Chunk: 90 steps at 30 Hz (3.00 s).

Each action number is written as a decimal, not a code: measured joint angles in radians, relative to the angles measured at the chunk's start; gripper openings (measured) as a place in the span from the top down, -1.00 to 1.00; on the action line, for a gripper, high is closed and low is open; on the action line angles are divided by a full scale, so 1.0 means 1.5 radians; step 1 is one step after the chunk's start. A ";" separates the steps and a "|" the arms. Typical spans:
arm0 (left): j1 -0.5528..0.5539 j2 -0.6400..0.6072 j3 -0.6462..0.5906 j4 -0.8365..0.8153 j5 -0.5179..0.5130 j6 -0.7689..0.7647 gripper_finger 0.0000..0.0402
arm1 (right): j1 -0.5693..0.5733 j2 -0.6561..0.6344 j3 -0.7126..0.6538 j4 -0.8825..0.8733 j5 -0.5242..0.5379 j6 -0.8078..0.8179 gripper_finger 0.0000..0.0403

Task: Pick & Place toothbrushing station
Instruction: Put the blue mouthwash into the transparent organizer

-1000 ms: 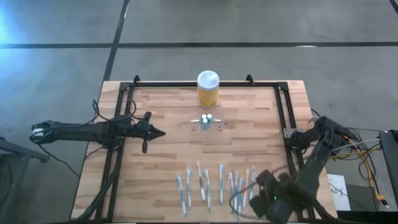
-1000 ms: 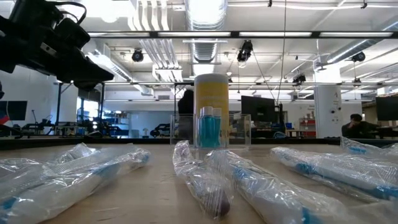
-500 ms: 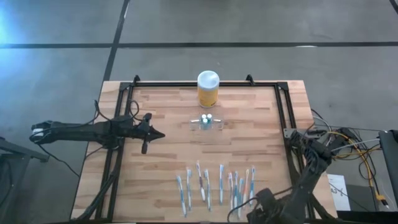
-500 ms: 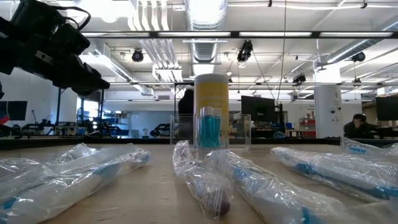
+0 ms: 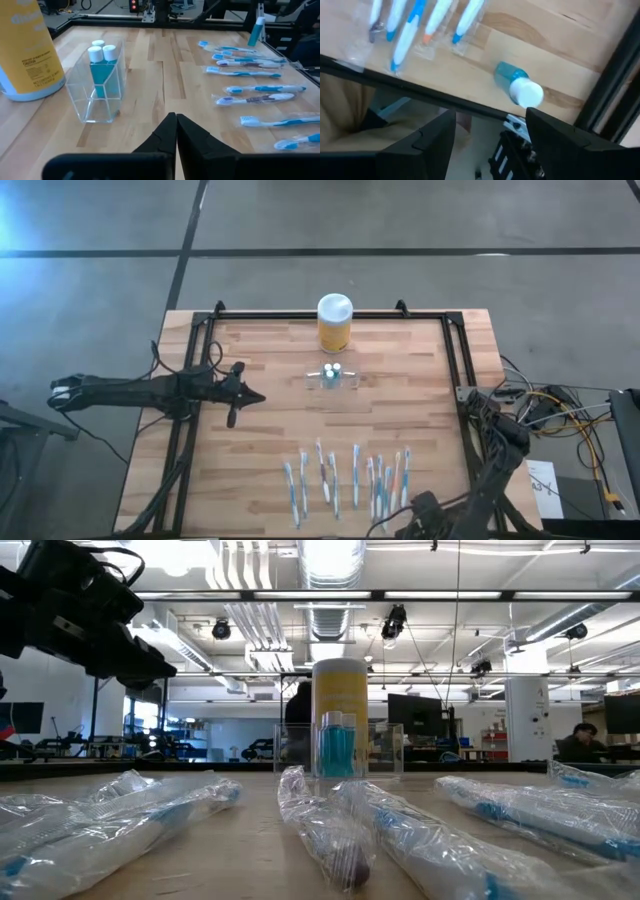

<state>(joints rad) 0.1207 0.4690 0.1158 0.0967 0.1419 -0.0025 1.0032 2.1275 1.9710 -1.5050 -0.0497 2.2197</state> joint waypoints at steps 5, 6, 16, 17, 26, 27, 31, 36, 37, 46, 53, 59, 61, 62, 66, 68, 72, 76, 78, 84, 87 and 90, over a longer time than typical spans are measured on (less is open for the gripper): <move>0.000 0.000 0.000 0.000 0.012 0.000 0.95 | 0.022 -0.009 -0.020 0.001 0.010 -0.001 -0.18; 0.000 0.000 0.000 0.001 0.015 0.000 0.95 | 0.024 -0.011 -0.024 0.002 0.008 0.000 -0.18; 0.000 0.000 0.001 0.013 0.031 -0.006 0.95 | 0.021 -0.044 -0.098 0.028 0.001 -0.004 -0.18; 0.000 0.000 0.001 0.015 0.037 -0.006 0.96 | 0.022 -0.053 -0.112 0.037 0.003 -0.003 -0.18; 0.000 0.000 0.001 0.021 0.047 -0.016 0.93 | 0.019 -0.133 -0.247 0.212 0.045 -0.003 -0.18; 0.000 0.000 0.001 0.021 0.047 -0.016 0.94 | 0.017 -0.138 -0.257 0.220 0.043 -0.003 -0.18; 0.000 0.000 0.001 0.021 0.048 -0.017 0.96 | 0.014 -0.152 -0.277 0.221 0.027 -0.001 -0.18; 0.000 0.000 0.001 0.020 0.051 -0.018 0.94 | 0.014 -0.160 -0.283 0.220 0.026 -0.001 -0.18; 0.000 0.000 0.001 0.020 0.051 -0.018 0.94 | 0.014 -0.160 -0.283 0.220 0.026 -0.001 -0.18; 0.000 0.000 0.001 0.020 0.051 -0.019 0.96 | 0.000 -0.160 -0.283 0.228 0.033 -0.006 -0.18; 0.000 0.000 0.001 0.019 0.051 -0.019 0.93 | 0.000 -0.160 -0.281 0.227 0.034 -0.009 -0.18; 0.000 0.000 0.000 0.018 0.051 -0.015 0.93 | 0.000 -0.157 -0.251 0.208 0.046 -0.016 -0.18; 0.000 0.000 -0.001 0.019 0.051 -0.015 0.94 | 0.000 -0.158 -0.244 0.195 0.054 -0.016 -0.18; 0.000 0.000 -0.002 0.019 0.051 -0.014 0.95 | 0.000 -0.158 -0.243 0.189 0.054 -0.016 -0.18; 0.000 0.000 -0.003 0.019 0.051 -0.014 0.96 | 0.000 -0.158 -0.242 0.182 0.047 -0.014 -0.18; 0.000 0.000 -0.003 0.018 0.051 -0.014 0.95 | 0.000 -0.158 -0.244 0.182 0.029 -0.010 -0.17; 0.000 0.000 -0.003 0.016 0.051 -0.014 0.93 | 0.008 -0.153 -0.245 0.183 0.015 -0.010 -0.14; 0.000 0.000 -0.003 0.016 0.051 -0.014 0.95 | 0.017 -0.140 -0.245 0.183 0.014 -0.008 -0.10; 0.000 0.000 -0.003 0.016 0.051 -0.014 0.96 | 0.018 -0.132 -0.245 0.183 0.013 -0.011 -0.08; 0.000 0.000 -0.003 0.015 0.051 -0.015 0.94 | 0.019 -0.110 -0.246 0.170 0.015 -0.019 -0.04; 0.000 0.000 -0.003 0.016 0.052 -0.015 0.92 | 0.020 -0.108 -0.246 0.169 0.015 -0.030 -0.01; 0.000 0.000 -0.003 0.016 0.052 -0.015 0.92 | 0.022 -0.108 -0.246 0.168 0.013 -0.031 0.05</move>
<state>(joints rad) 0.1207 0.4694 0.1116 0.1200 0.2192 -0.0250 1.0367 1.9652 1.6024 -1.2530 -0.0307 2.1727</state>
